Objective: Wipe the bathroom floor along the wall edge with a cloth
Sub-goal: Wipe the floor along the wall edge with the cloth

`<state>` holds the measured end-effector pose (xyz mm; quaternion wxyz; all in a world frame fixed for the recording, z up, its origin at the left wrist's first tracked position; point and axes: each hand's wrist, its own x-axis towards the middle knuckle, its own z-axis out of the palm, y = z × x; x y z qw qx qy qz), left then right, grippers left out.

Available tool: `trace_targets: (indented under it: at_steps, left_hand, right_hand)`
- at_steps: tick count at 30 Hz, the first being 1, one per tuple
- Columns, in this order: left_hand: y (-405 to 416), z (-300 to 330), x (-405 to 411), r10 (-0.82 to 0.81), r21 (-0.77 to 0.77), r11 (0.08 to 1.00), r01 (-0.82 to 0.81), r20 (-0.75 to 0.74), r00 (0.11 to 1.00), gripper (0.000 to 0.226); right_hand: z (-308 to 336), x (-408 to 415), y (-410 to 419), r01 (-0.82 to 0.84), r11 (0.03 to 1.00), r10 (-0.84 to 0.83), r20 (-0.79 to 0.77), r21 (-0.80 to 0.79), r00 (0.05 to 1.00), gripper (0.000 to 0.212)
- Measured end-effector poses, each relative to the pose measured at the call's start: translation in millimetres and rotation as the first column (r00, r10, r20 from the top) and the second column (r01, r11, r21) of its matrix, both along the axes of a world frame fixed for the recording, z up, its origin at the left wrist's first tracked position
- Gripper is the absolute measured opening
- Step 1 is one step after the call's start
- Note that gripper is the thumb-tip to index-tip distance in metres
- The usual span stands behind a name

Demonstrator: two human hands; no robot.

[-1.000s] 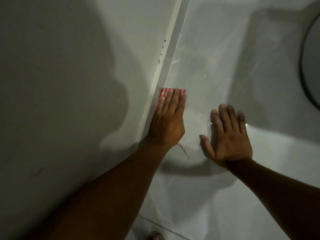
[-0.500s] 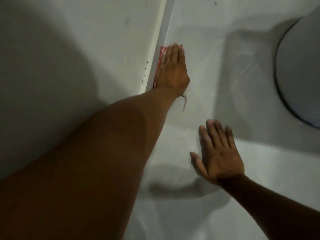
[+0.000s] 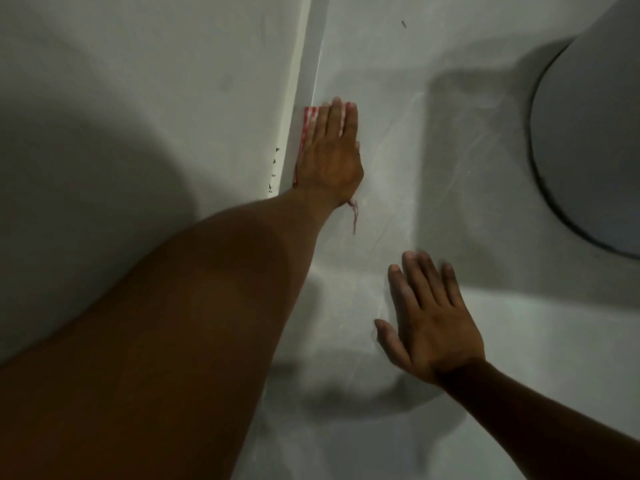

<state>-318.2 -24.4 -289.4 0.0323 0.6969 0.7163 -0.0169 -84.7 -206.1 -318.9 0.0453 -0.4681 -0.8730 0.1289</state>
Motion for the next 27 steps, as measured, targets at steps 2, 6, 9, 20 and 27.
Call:
trace_targets:
  at_steps: [2, 6, 9, 20, 27]
  left_hand:
    - [4.8, 0.5, 2.7, 0.054, 0.002, 0.999, -0.054, 0.032, 0.998, 0.062]
    - [-45.3, -0.3, 6.6, 0.077, 0.016, 0.997, -0.078, 0.05, 0.996, 0.064]
    - [-143.1, -3.1, 17.3, 0.061, 0.041, 0.997, -0.064, 0.066, 0.996, 0.061]
    - [4.0, 1.3, -5.4, -0.176, 0.009, 0.984, 0.177, -0.066, 0.982, 0.063]
    - [9.3, -2.0, 2.7, 0.045, 0.039, 0.998, -0.046, 0.024, 0.999, 0.066]
  right_hand:
    - [-0.3, 1.2, 1.3, 0.003, 1.0, -0.003, -0.007, -0.002, 1.0, 0.085]
    - [-0.1, 2.1, 0.0, 0.004, 1.0, -0.004, -0.012, -0.008, 1.0, 0.086]
    - [1.9, 1.5, -0.1, 0.007, 1.0, -0.007, -0.01, -0.008, 1.0, 0.086]
    - [1.1, 0.8, 1.6, 0.0, 1.0, 0.001, -0.036, 0.011, 0.999, 0.084]
    - [-1.4, 1.4, 2.3, 0.005, 1.0, -0.005, -0.014, 0.015, 1.0, 0.085]
